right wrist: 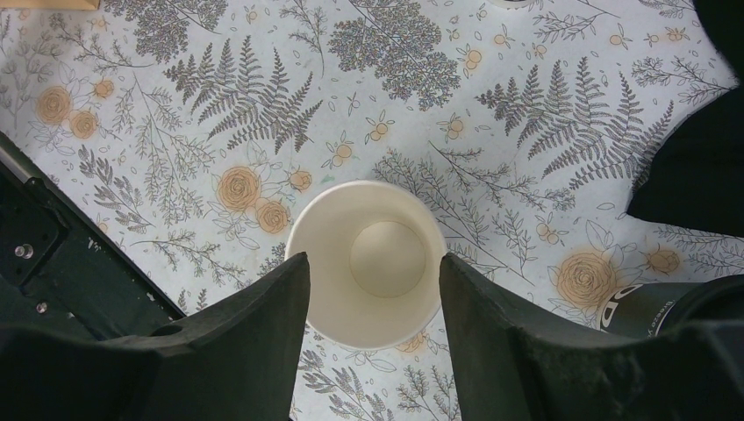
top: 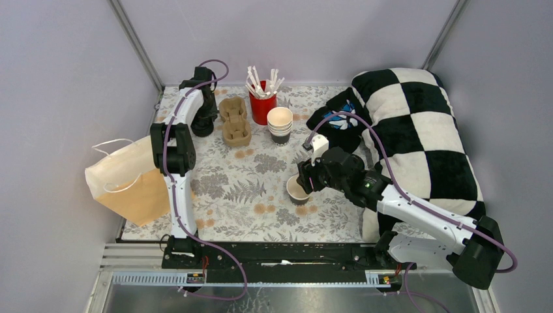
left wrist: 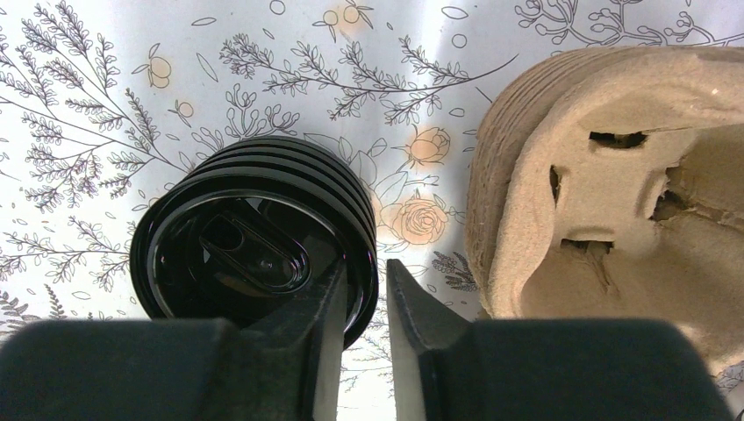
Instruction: Pack the takeout coffee
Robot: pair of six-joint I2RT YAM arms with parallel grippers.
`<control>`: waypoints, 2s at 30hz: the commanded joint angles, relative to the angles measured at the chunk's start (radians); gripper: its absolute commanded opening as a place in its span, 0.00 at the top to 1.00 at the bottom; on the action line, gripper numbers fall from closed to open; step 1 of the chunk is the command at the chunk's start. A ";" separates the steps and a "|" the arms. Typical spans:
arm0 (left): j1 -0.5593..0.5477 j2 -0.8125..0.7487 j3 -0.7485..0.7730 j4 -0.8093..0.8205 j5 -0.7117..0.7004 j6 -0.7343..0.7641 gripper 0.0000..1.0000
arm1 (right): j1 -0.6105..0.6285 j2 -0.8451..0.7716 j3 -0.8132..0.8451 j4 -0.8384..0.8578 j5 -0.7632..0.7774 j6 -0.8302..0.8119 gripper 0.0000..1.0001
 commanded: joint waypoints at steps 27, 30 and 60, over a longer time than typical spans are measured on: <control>0.015 -0.079 0.020 0.007 -0.002 -0.007 0.94 | 0.007 0.011 0.038 0.017 -0.001 0.009 0.39; 0.015 -0.094 0.015 0.007 0.001 -0.010 0.95 | 0.008 0.009 0.038 0.017 -0.001 0.008 0.39; 0.033 -0.079 0.002 0.006 0.031 -0.019 0.80 | 0.007 0.007 0.034 0.008 -0.014 0.005 0.39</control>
